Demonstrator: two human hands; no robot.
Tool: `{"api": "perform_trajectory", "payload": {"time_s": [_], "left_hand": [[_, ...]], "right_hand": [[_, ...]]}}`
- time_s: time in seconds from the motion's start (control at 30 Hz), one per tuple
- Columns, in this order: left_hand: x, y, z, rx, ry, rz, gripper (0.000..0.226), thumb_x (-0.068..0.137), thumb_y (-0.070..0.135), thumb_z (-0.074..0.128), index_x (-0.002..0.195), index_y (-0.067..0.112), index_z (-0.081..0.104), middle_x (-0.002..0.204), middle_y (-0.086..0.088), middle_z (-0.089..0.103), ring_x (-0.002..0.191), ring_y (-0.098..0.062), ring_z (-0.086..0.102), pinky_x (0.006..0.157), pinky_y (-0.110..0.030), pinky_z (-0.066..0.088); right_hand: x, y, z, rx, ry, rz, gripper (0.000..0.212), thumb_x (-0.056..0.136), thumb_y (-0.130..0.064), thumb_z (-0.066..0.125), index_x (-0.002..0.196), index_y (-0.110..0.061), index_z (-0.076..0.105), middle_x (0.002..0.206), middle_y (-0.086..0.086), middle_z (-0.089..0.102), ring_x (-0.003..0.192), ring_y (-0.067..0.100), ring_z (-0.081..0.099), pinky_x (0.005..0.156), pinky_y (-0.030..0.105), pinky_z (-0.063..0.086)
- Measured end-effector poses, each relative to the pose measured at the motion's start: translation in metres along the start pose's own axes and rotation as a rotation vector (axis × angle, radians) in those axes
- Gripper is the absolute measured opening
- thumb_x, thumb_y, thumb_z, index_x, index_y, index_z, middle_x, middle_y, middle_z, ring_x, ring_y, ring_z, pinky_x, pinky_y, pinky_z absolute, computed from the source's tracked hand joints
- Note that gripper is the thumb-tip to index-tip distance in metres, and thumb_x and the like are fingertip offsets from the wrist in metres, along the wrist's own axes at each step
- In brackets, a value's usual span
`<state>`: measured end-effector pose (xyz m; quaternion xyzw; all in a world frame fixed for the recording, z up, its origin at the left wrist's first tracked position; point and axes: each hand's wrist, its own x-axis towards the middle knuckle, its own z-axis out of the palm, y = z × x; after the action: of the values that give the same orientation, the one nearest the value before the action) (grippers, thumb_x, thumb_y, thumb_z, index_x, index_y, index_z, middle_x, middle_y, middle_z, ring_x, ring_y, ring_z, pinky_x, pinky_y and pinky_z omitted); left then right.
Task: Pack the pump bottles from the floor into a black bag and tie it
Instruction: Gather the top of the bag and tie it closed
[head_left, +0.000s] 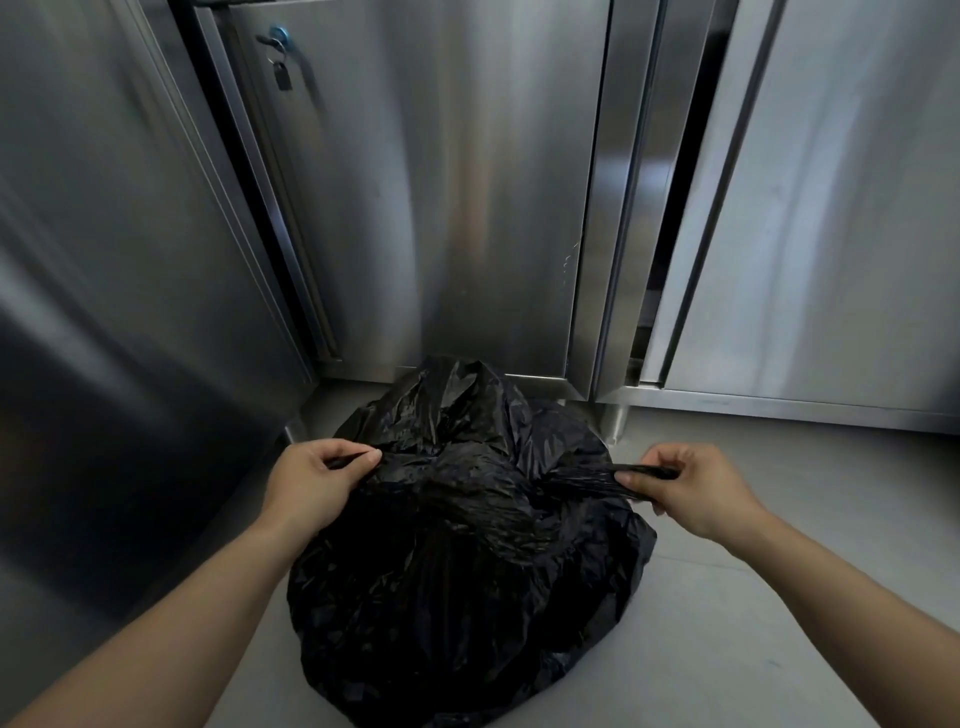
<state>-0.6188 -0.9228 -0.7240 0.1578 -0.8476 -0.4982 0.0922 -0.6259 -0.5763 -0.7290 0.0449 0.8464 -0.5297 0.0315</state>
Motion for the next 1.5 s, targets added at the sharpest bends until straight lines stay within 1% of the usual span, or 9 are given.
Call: {"api": "perform_trajectory", "payload": {"time_s": [0.2, 0.37, 0.47, 0.6, 0.7, 0.93, 1.03, 1.2, 1.5], "left_hand": [[0.002, -0.004, 0.006, -0.008, -0.118, 0.071, 0.013, 0.084, 0.029, 0.066, 0.071, 0.032, 0.067, 0.071, 0.007, 0.067, 0.069, -0.014, 0.066, 0.072, -0.033, 0.058], [0.004, 0.006, 0.005, 0.016, -0.152, 0.194, 0.012, 0.086, 0.029, 0.062, 0.075, 0.031, 0.060, 0.060, 0.010, 0.059, 0.061, -0.013, 0.055, 0.067, -0.038, 0.048], [0.001, 0.018, 0.010, 0.106, -0.109, 0.308, 0.012, 0.081, 0.027, 0.068, 0.077, 0.033, 0.059, 0.073, 0.010, 0.063, 0.067, -0.006, 0.057, 0.066, -0.020, 0.044], [-0.008, 0.027, 0.014, -0.062, -0.181, 0.169, 0.033, 0.069, 0.016, 0.081, 0.096, 0.027, 0.066, 0.091, 0.003, 0.069, 0.073, -0.007, 0.061, 0.080, -0.024, 0.050], [-0.014, 0.024, 0.018, -0.085, -0.203, 0.139, 0.021, 0.075, 0.016, 0.077, 0.092, 0.025, 0.071, 0.092, 0.003, 0.074, 0.085, -0.008, 0.067, 0.090, -0.031, 0.051], [-0.019, 0.018, 0.028, 0.058, -0.267, 0.237, 0.013, 0.085, 0.029, 0.065, 0.076, 0.039, 0.069, 0.080, 0.015, 0.073, 0.078, -0.001, 0.067, 0.080, -0.031, 0.053], [-0.021, 0.021, 0.031, 0.031, -0.237, 0.313, 0.011, 0.085, 0.028, 0.065, 0.079, 0.037, 0.068, 0.084, 0.017, 0.073, 0.085, 0.000, 0.066, 0.083, -0.030, 0.051], [-0.021, 0.036, 0.030, -0.013, -0.103, 0.472, 0.012, 0.089, 0.026, 0.058, 0.087, 0.037, 0.063, 0.085, 0.022, 0.070, 0.084, 0.007, 0.063, 0.073, -0.007, 0.042], [-0.031, 0.052, 0.032, -0.096, -0.062, 0.631, 0.020, 0.094, 0.024, 0.049, 0.076, 0.033, 0.053, 0.077, 0.012, 0.065, 0.075, -0.004, 0.062, 0.071, -0.010, 0.042]], "right_hand": [[-0.006, 0.005, 0.007, 0.291, -0.139, -0.013, 0.019, 0.077, -0.007, 0.072, 0.061, -0.010, 0.061, 0.053, -0.002, 0.064, 0.049, 0.005, 0.061, 0.050, 0.014, 0.050], [-0.004, -0.013, 0.027, 0.399, -0.056, -0.154, 0.009, 0.072, -0.012, 0.076, 0.070, -0.012, 0.068, 0.063, -0.004, 0.068, 0.059, 0.005, 0.064, 0.056, 0.016, 0.053], [-0.002, -0.024, 0.042, 0.304, 0.037, -0.252, 0.013, 0.070, -0.017, 0.080, 0.072, -0.013, 0.067, 0.069, -0.002, 0.070, 0.063, 0.006, 0.064, 0.062, 0.019, 0.055], [-0.004, -0.024, 0.057, 0.317, 0.083, -0.322, 0.015, 0.068, -0.020, 0.081, 0.075, -0.017, 0.068, 0.082, -0.001, 0.073, 0.076, 0.009, 0.068, 0.074, 0.018, 0.053], [-0.007, -0.018, 0.066, 0.316, 0.041, -0.299, 0.016, 0.071, -0.020, 0.079, 0.077, -0.022, 0.064, 0.088, 0.000, 0.072, 0.084, 0.015, 0.068, 0.079, 0.024, 0.054], [-0.007, -0.005, 0.073, 0.184, 0.098, -0.248, 0.017, 0.081, -0.028, 0.071, 0.094, -0.033, 0.063, 0.096, -0.015, 0.067, 0.088, -0.011, 0.060, 0.073, 0.004, 0.043], [-0.009, -0.010, 0.073, 0.150, 0.084, -0.319, 0.013, 0.082, -0.026, 0.070, 0.082, -0.039, 0.067, 0.088, -0.013, 0.070, 0.083, -0.005, 0.063, 0.071, 0.005, 0.043], [-0.010, -0.027, 0.071, 0.225, 0.046, -0.408, 0.006, 0.082, -0.030, 0.067, 0.079, -0.036, 0.068, 0.082, -0.014, 0.069, 0.078, 0.000, 0.064, 0.069, 0.010, 0.046], [-0.028, -0.061, 0.085, 0.303, 0.080, -0.545, 0.018, 0.088, -0.034, 0.054, 0.077, -0.020, 0.057, 0.072, -0.007, 0.065, 0.069, 0.005, 0.060, 0.067, 0.015, 0.045]]}}
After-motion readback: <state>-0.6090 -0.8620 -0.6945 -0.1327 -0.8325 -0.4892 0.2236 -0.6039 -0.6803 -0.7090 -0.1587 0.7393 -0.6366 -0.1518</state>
